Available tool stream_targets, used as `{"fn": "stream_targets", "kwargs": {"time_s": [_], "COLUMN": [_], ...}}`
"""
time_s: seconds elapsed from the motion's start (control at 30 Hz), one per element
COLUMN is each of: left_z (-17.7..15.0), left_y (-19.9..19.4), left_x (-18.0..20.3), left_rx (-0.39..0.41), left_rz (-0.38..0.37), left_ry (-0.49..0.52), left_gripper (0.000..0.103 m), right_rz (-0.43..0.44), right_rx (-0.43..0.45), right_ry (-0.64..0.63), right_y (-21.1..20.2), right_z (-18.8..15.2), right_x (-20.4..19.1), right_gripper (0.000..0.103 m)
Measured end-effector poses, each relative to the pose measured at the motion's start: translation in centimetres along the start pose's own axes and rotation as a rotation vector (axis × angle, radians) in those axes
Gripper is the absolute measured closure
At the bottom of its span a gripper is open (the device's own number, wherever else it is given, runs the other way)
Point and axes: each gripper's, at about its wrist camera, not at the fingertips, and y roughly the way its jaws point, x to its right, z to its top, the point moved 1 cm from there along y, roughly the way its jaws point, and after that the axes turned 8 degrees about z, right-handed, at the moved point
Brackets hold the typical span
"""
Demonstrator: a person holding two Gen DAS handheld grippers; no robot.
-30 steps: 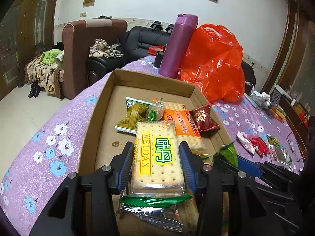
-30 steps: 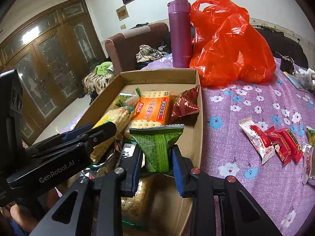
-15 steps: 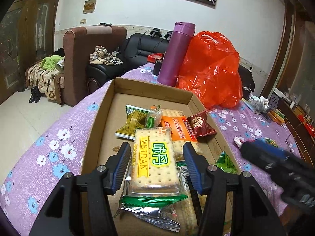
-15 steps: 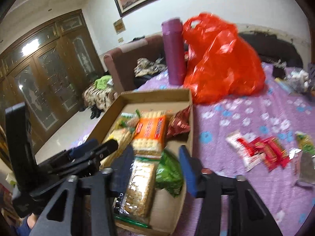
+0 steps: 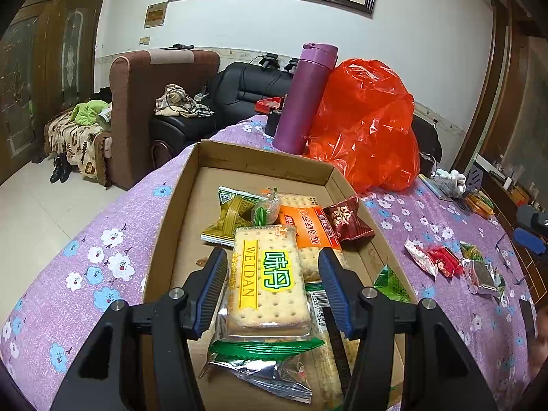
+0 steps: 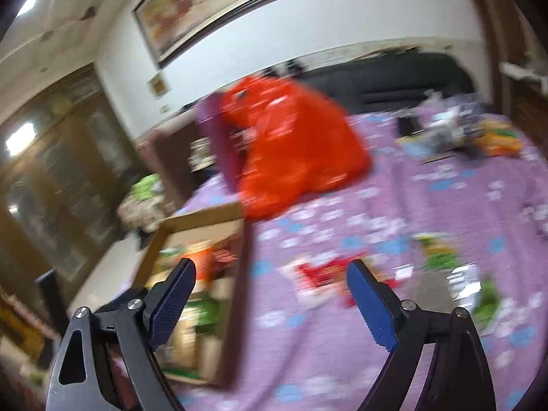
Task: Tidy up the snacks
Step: 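Move both tools back over the loose snacks on the table, then grasp a red-white snack bar with the left tool while the right tool grasps a silver foil bag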
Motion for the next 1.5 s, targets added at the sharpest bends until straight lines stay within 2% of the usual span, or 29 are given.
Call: {"fn": "stream_targets", "kwargs": {"time_s": [0.03,0.13,0.2,0.27,0.43,0.5,0.57,0.67,0.8,0.87,0.93,0.97,1.03,1.13,1.2,1.37,1.43,1.5], "left_z": [0.0,0.1,0.1,0.2,0.2,0.4,0.8,1.1,1.7,1.9,1.9,2.0,2.2,1.7,1.4,0.8,0.8,0.5], "left_y": [0.1,0.1,0.0,-0.1,-0.6,-0.9,-1.6,-2.1,-1.3,-0.2,1.0,2.1,3.9,7.3,8.4,10.8,10.9,10.5], "left_x": [0.0,0.1,0.2,0.4,1.6,3.0,4.9,8.4,12.6,14.6,16.2,17.0,17.9,19.4,19.9,21.0,21.7,22.3], "left_rx": [0.001,-0.002,0.001,0.004,-0.024,-0.057,-0.077,-0.118,-0.224,-0.284,-0.320,-0.347,-0.389,-0.482,-0.511,-0.513,-0.481,-0.455], "left_rz": [-0.001,0.005,0.014,0.023,0.026,-0.021,-0.083,-0.174,-0.268,-0.291,-0.260,-0.228,-0.215,-0.182,-0.159,-0.113,-0.092,-0.075], "left_ry": [-0.001,0.008,0.014,0.024,0.075,0.097,0.118,0.175,0.197,0.193,0.197,0.195,0.168,0.153,0.146,0.145,0.177,0.216], "left_gripper": [0.048,0.048,0.048,0.048,0.048,0.048,0.048,0.047,0.046,0.045,0.045,0.046,0.046,0.058,0.061,0.061,0.061,0.067], "right_rz": [-0.029,-0.066,-0.037,-0.074,-0.084,-0.093,-0.084,-0.083,0.008,0.080,0.107,0.096,0.071,0.076,0.073,0.081,0.083,0.079], "right_rx": [0.003,-0.017,-0.044,-0.092,-0.143,-0.121,-0.152,-0.190,-0.280,-0.286,-0.270,-0.257,-0.240,-0.211,-0.199,-0.185,-0.189,-0.193], "right_ry": [0.014,0.070,0.144,0.195,0.222,0.213,0.238,0.200,0.143,0.171,0.213,0.226,0.250,0.277,0.269,0.264,0.256,0.257], "right_y": [-0.4,-0.7,-0.5,0.5,2.1,2.2,3.1,4.1,4.1,3.5,3.1,2.8,2.3,1.6,1.3,1.0,1.0,1.3], "right_z": [0.4,1.1,1.2,0.8,-0.4,-0.2,-0.4,-0.9,-1.7,-1.8,-1.7,-1.7,-1.7,-1.5,-1.3,-1.0,-1.0,-1.2], "right_x": [1.2,4.4,7.0,9.9,13.3,14.1,14.9,14.8,12.4,11.9,12.3,12.5,13.1,13.5,13.4,13.1,13.0,13.0], "right_gripper": [0.027,0.038,0.039,0.039,0.041,0.041,0.041,0.041,0.037,0.037,0.037,0.037,0.037,0.037,0.037,0.037,0.037,0.037]}}
